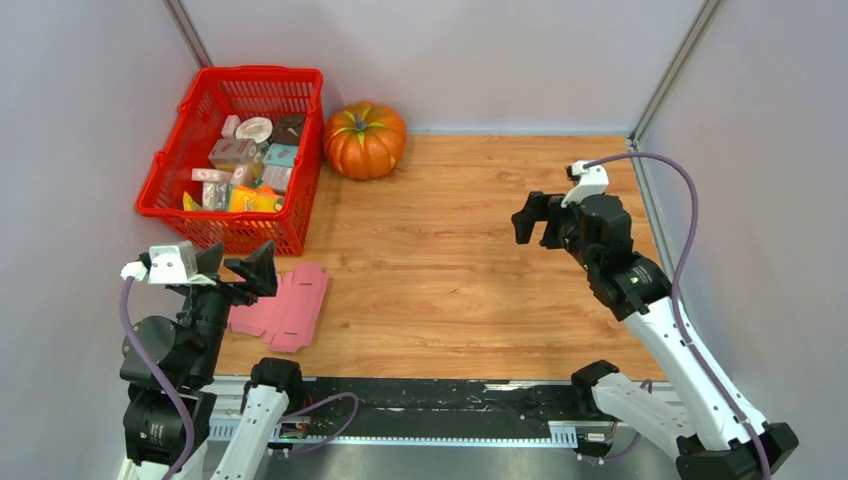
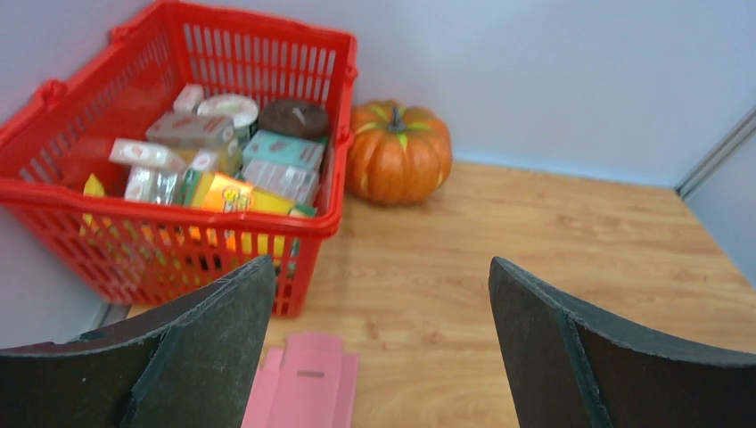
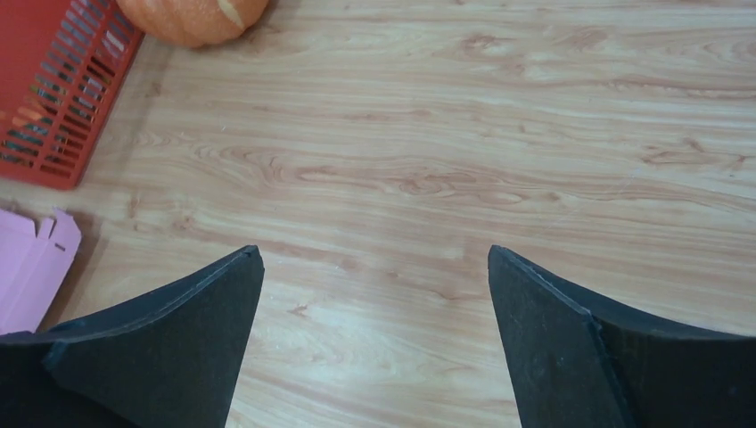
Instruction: Fold the paper box
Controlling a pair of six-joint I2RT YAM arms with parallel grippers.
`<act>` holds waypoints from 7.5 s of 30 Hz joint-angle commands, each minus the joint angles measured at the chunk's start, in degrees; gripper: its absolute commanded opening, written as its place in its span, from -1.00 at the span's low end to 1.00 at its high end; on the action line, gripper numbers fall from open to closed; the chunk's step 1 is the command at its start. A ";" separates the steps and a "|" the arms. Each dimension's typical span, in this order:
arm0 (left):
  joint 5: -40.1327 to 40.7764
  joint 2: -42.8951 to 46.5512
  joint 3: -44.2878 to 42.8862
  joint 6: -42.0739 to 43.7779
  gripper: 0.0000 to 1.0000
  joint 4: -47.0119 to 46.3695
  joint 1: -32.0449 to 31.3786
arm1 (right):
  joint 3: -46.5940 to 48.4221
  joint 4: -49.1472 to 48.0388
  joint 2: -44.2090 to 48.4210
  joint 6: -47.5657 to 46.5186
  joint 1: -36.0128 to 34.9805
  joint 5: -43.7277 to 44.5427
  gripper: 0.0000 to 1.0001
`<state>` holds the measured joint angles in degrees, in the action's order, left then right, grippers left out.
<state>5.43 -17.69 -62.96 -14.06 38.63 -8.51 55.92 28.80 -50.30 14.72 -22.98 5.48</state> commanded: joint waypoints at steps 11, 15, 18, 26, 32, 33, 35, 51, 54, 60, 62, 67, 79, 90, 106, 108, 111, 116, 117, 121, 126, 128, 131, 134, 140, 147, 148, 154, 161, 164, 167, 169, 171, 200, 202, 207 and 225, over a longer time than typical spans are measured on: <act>8.98 5.56 -4.10 2.20 0.88 17.70 0.34 | 2.44 -34.51 -29.38 27.27 -38.88 3.68 1.00; 6.97 5.74 -3.84 0.62 0.83 18.93 0.25 | 2.79 -48.20 -42.57 38.51 -43.98 1.20 1.00; 3.81 5.48 -3.40 -0.78 0.78 19.72 -0.27 | 2.87 -55.77 -51.01 42.13 -44.69 -0.63 0.97; -0.59 6.62 0.56 -2.11 0.67 20.43 -0.98 | 16.39 -57.62 -70.45 44.08 -43.81 -10.74 0.79; -2.18 6.71 2.14 -2.55 0.63 19.47 -1.24 | 25.45 -56.93 -78.27 44.25 -43.73 -13.12 0.36; -2.35 6.53 2.57 -2.55 0.63 19.38 -1.42 | 26.25 -56.57 -78.98 44.51 -43.38 -12.95 0.34; -3.05 6.44 3.01 -2.81 0.62 19.20 -1.42 | 27.48 -54.39 -80.74 44.96 -43.11 -12.42 0.15; -5.17 4.95 6.62 -3.95 0.59 17.36 -1.42 | 36.98 -46.29 -87.51 45.31 -41.97 -14.00 -0.70; -6.56 2.93 7.23 -4.57 0.57 16.30 -1.42 | 37.07 -43.48 -86.81 43.99 -41.53 -14.18 -1.00; -16.31 -1.02 9.86 -6.85 0.43 10.61 -1.42 | 14.56 -44.00 -68.93 38.30 -34.44 -22.77 -1.00; -21.76 -2.42 11.45 -8.77 0.40 7.88 -1.42 | 6.52 -42.69 -63.02 36.00 -31.26 -24.71 -1.00; -26.63 -6.91 17.34 -13.62 0.43 -2.06 -5.01 | -13.68 -35.92 -42.89 30.37 -19.93 -25.86 -1.00; -9.22 -36.59 8.57 1.72 0.46 -7.18 -38.95 | -13.30 -18.27 -33.11 6.21 -10.94 -39.83 -1.00; -31.85 -54.90 1.43 5.72 0.55 -11.28 -20.94 | -8.02 -10.34 -32.49 -0.66 -10.94 -53.62 -0.98; -41.38 -67.91 -8.23 12.74 0.16 1.09 -21.37 | -0.03 -6.92 -34.95 -1.80 -10.94 -57.42 -0.93; -41.29 -67.30 -9.11 13.18 0.03 2.59 -21.37 | 0.59 -6.56 -35.30 -1.71 -11.03 -57.16 -0.90; -40.76 -66.51 -9.72 13.98 -0.24 3.64 -21.72 | 1.03 -7.00 -35.21 -0.75 -10.94 -55.59 -0.79; -42.34 -64.49 -7.72 13.01 -0.63 1.19 -22.07 | 1.12 -9.98 -34.86 2.76 -10.94 -52.16 -0.56; -42.35 -63.88 -7.10 12.40 -0.68 0.31 -22.16 | 1.03 -10.42 -34.78 3.38 -11.03 -50.75 -0.50; -42.08 -59.83 -2.80 8.27 -0.85 -5.65 -22.34 | 0.76 -13.50 -34.95 5.84 -10.94 -47.41 -0.49; -38.75 -54.92 3.62 2.48 -0.84 -12.52 -22.34 | 3.14 -9.47 -36.35 3.04 -10.94 -39.50 -0.95; -37.26 -54.03 6.18 0.72 -0.61 -15.07 -22.34 | 4.97 -7.71 -37.84 -0.63 -10.94 -38.35 -1.00; -33.93 -51.75 7.50 -3.24 -0.12 -16.57 -22.34 | 8.23 -1.48 -41.26 -5.47 -11.64 -37.64 -1.00; -29.01 -49.20 6.63 -6.85 -0.04 -16.66 -22.34 | 10.52 2.66 -42.68 -10.67 -12.96 -35.63 -1.00; -23.73 -51.64 0.92 -9.31 -0.24 -13.85 -22.34 | 9.12 1.53 -40.75 -12.79 -13.75 -39.05 -1.00; -25.82 -62.54 -2.70 -13.17 -0.44 -15.15 -22.34 | 8.77 0.74 -39.70 -13.40 -14.55 -37.82 -1.00; -26.08 -63.25 -2.78 -13.53 -0.45 -15.60 -22.34 | 8.77 0.65 -39.44 -13.40 -14.55 -37.73 -1.00; -26.35 -65.45 -2.52 -14.32 -0.49 -17.98 -23.65 | 9.38 0.03 -38.73 -12.88 -14.81 -37.20 -1.00; -25.29 -64.75 0.11 -15.55 -0.56 -19.82 -26.90 | 9.65 -2.25 -38.47 -10.24 -14.81 -35.80 -1.00; -25.64 -64.84 1.87 -16.52 -0.58 -21.49 -27.43 | 9.73 -3.57 -37.85 -9.45 -14.81 -36.50 -1.00; -26.78 -64.66 2.93 -17.39 -0.60 -22.72 -27.52 | 9.91 -3.83 -37.32 -9.18 -14.81 -36.41 -1.00; -27.75 -64.05 4.15 -18.27 -0.61 -24.56 -27.87 | 9.91 -4.01 -36.97 -8.92 -14.81 -35.97 -1.00; -28.98 -62.91 5.73 -20.03 -0.61 -26.66 -28.75 | 9.82 -4.36 -36.80 -8.83 -14.90 -35.80 -1.00; -15.53 -58.05 15.06 -20.74 -0.63 -20.08 -18.73 | 11.23 -0.85 -35.39 -14.11 -14.72 -37.03 -1.00; -18.16 -59.38 15.32 -21.44 -0.64 -21.66 -18.82 | 11.14 -0.93 -35.21 -14.19 -14.72 -36.77 -1.00; -24.32 -60.62 18.38 -23.99 -0.64 -29.12 -18.82 | 10.88 -2.07 -35.12 -12.88 -14.55 -35.62 -1.00; -26.09 -53.85 29.47 -31.28 -0.64 -47.33 -24.97 | 10.70 -10.95 -38.64 -2.24 -14.11 -34.30 -1.00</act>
<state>-18.98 -73.58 -34.22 -42.44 -0.54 -31.22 64.88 25.41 -88.09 9.02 -37.04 -28.53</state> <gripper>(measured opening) 0.181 0.012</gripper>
